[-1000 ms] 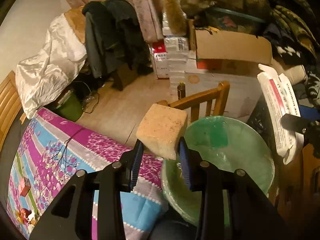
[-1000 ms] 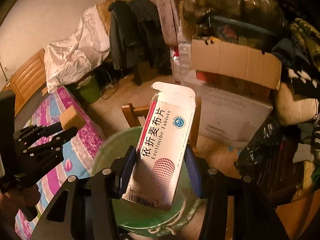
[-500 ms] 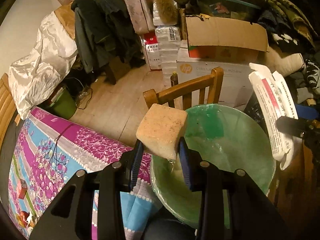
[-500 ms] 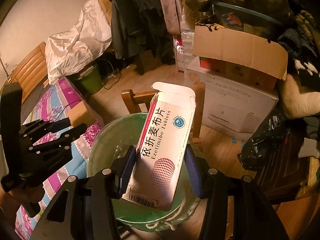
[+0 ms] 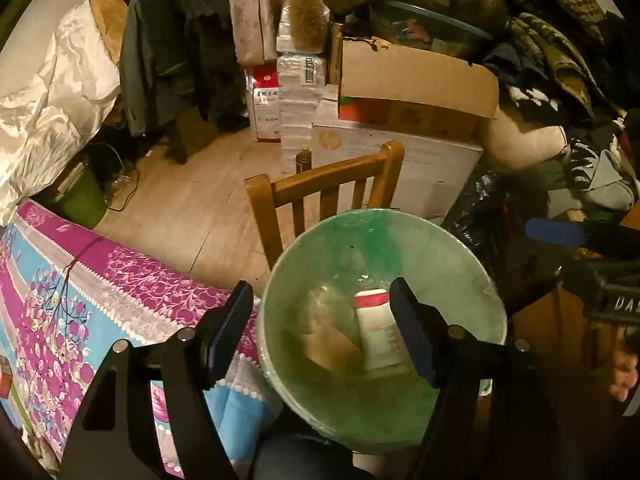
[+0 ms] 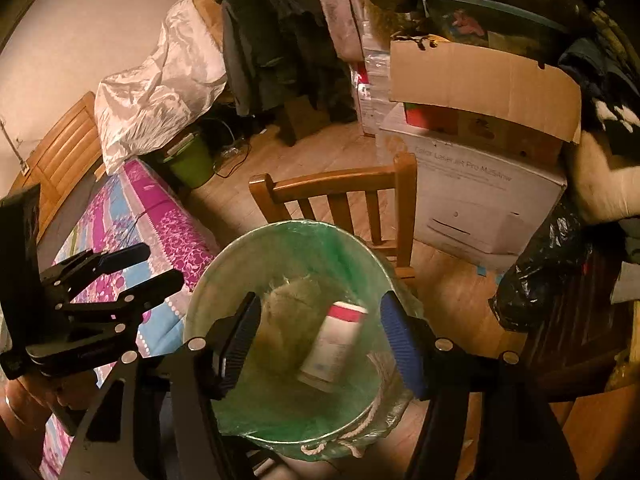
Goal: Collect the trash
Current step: 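Open both grippers to drop the box and block into the green bin, then move both empty grippers back to the trash pile on the quilt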
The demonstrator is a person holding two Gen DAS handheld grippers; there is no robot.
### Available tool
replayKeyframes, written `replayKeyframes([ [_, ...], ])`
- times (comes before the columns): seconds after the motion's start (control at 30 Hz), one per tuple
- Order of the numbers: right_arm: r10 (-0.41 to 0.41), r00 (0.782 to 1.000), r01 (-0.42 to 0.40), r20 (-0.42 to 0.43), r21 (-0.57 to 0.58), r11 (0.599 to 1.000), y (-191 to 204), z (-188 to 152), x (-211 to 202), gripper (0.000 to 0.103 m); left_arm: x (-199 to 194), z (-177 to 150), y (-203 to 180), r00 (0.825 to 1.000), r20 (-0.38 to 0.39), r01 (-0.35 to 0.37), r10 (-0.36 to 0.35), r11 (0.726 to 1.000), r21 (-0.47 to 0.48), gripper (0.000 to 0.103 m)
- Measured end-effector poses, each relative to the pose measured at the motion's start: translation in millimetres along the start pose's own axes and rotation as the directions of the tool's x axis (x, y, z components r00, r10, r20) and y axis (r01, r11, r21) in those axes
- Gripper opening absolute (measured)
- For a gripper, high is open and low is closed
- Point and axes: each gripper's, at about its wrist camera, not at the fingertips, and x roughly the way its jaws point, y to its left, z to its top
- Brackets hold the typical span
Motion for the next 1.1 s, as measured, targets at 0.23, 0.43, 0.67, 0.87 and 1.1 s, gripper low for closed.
replayKeyframes([
  [0.23, 0.028, 0.999, -0.027, 0.023, -0.02, 0.999, 11.5, 0.2, -0.3, 0.064, -9.1, -12.5, 21.2, 0.999, 0.005, -0.039, 0.039, 0.997, -0.067, 0.068],
  [0.43, 0.081, 0.997, -0.079, 0.013, -0.083, 0.993, 52.2, 1.0, 9.3, 0.066, -27.5, -39.7, 52.0, 0.993, 0.014, -0.109, 0.113, 0.98, -0.168, 0.068],
  [0.67, 0.175, 0.984, -0.16, 0.046, -0.225, 0.961, 142.1, 13.8, 7.5, 0.077, -72.6, -96.1, 109.4, 0.966, 0.0, -0.245, 0.26, 0.91, -0.335, 0.072],
  [0.87, 0.294, 0.955, -0.266, 0.034, -0.336, 0.904, 227.9, 6.0, 10.3, 0.077, -129.4, -171.6, 157.0, 0.913, -0.043, -0.377, 0.406, 0.799, -0.468, 0.075],
  [1.1, 0.406, 0.908, -0.401, -0.105, -0.5, 0.768, 346.9, -40.3, 33.8, 0.077, -188.4, -296.5, 209.3, 0.827, -0.199, -0.522, 0.527, 0.585, -0.621, 0.075],
])
